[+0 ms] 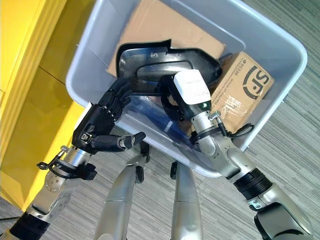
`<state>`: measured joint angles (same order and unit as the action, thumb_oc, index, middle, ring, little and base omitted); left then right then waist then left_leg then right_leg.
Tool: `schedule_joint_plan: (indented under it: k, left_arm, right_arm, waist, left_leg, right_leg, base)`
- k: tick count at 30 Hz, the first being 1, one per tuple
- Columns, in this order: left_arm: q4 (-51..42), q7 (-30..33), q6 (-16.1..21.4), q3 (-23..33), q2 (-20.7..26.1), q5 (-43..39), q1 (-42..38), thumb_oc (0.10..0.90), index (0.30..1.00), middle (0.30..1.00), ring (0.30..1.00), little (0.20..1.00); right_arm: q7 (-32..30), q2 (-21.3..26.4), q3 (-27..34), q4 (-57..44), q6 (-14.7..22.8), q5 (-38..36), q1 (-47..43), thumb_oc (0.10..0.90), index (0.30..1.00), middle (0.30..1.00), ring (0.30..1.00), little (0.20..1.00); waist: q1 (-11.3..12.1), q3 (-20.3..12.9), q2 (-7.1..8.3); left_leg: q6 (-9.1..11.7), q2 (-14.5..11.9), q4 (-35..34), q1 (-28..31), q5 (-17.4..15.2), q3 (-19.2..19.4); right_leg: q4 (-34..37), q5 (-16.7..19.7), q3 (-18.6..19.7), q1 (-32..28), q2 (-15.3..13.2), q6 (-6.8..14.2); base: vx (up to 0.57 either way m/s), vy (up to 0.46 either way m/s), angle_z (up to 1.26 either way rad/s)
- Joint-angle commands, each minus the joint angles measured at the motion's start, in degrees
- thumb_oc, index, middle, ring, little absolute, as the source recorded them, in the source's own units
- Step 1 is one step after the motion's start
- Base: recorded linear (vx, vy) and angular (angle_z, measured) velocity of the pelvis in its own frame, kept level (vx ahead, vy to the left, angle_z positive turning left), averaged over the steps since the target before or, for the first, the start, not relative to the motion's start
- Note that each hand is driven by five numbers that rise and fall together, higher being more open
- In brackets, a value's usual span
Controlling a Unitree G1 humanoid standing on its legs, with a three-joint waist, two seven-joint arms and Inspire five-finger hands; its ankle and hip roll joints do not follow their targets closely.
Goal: Move parts from the plastic box to the shelf.
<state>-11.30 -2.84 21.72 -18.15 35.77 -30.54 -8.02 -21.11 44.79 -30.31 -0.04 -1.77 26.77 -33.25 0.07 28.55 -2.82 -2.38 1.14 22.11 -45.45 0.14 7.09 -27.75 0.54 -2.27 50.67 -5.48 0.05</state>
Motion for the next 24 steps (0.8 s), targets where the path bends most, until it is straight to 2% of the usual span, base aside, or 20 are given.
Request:
schedule_joint_plan:
  k: [1,6,9,16,19,21,24]
  left_arm:
    - [-7.79,-1.57,4.99,2.33,0.43,1.84,0.48,0.9,1.0,1.0,1.0,1.0]
    - [-8.11,-1.87,4.55,2.85,1.15,2.3,0.41,0.9,1.0,1.0,1.0,1.0]
    - [-8.35,-2.72,4.24,4.0,1.85,2.6,0.69,0.9,1.0,1.0,1.0,1.0]
    - [-8.98,-5.62,3.43,7.34,2.99,0.8,2.53,0.9,1.0,1.0,1.0,1.0]
    - [-9.15,-6.97,4.11,8.66,3.15,0.79,3.37,0.9,1.0,1.0,1.0,1.0]
    - [-9.62,-6.76,3.67,8.86,3.2,0.06,3.29,0.9,1.0,1.0,1.0,1.0]
    - [-8.64,-8.4,3.15,9.12,2.36,-1.96,2.73,0.9,1.0,1.0,1.0,1.0]
  right_arm:
    - [-1.19,2.79,4.91,-7.03,1.96,-2.34,-2.03,0.4,0.3,0.3,0.3,0.3]
    - [0.08,3.53,5.74,-6.12,0.58,-3.88,-1.32,0.4,0.3,0.3,0.3,0.3]
    - [0.68,4.19,7.46,-4.93,-3.13,-3.98,-0.41,0.4,0.3,0.3,0.3,0.3]
    - [5.55,6.52,12.39,-3.59,-4.75,-5.74,2.46,0.4,0.3,0.3,0.3,0.3]
    - [8.8,8.28,15.11,-3.95,-3.5,-7.52,4.65,0.4,0.3,0.3,0.3,0.3]
    - [9.06,8.61,15.75,-4.59,-3.31,-7.49,5.12,0.4,0.3,0.3,0.3,0.3]
    - [12.59,9.5,17.57,-6.83,-3.93,-6.21,5.28,0.4,0.3,0.3,0.3,0.3]
  waist:
    - [-1.53,1.25,-1.6]
    - [-1.77,1.25,-0.95]
    - [-2.0,1.25,-0.46]
    - [-2.7,1.25,0.07]
    - [-3.15,1.25,0.67]
    - [-3.21,1.25,0.8]
    - [-3.71,-0.84,1.39]
  left_leg:
    - [2.01,-0.82,-5.45,5.74,-1.18,-1.02]
    - [2.08,-1.14,-6.64,9.58,-1.3,-1.13]
    - [2.14,-1.45,-7.78,13.18,-1.4,-1.19]
    - [2.36,-2.17,-10.06,20.89,-1.62,-1.28]
    - [2.47,-2.64,-11.96,25.9,-1.94,-1.13]
    - [2.52,-2.79,-12.53,26.91,-1.91,-1.14]
    - [2.74,-3.12,-14.89,30.88,-2.32,-0.46]
  right_leg:
    - [4.74,-7.08,-3.31,-8.72,4.41,-1.16]
    - [6.85,-6.66,-3.83,-12.71,4.08,-1.07]
    - [8.32,-6.46,-4.07,-16.29,3.91,-0.91]
    - [11.97,-5.58,-4.22,-24.29,3.48,-0.53]
    - [14.94,-4.62,-3.87,-29.43,3.23,0.11]
    - [15.53,-4.44,-3.88,-30.44,3.11,0.23]
    - [18.67,-3.68,-3.55,-34.65,2.93,0.81]
  base:
    - [-0.02,-0.032,-0.05]
    - [-0.01,-0.049,-0.05]
    - [0.0,-0.013,0.01]
    - [0.01,0.001,0.0]
    - [0.05,0.001,-0.03]
    - [0.04,0.0,-0.03]
    - [0.1,0.004,-0.03]
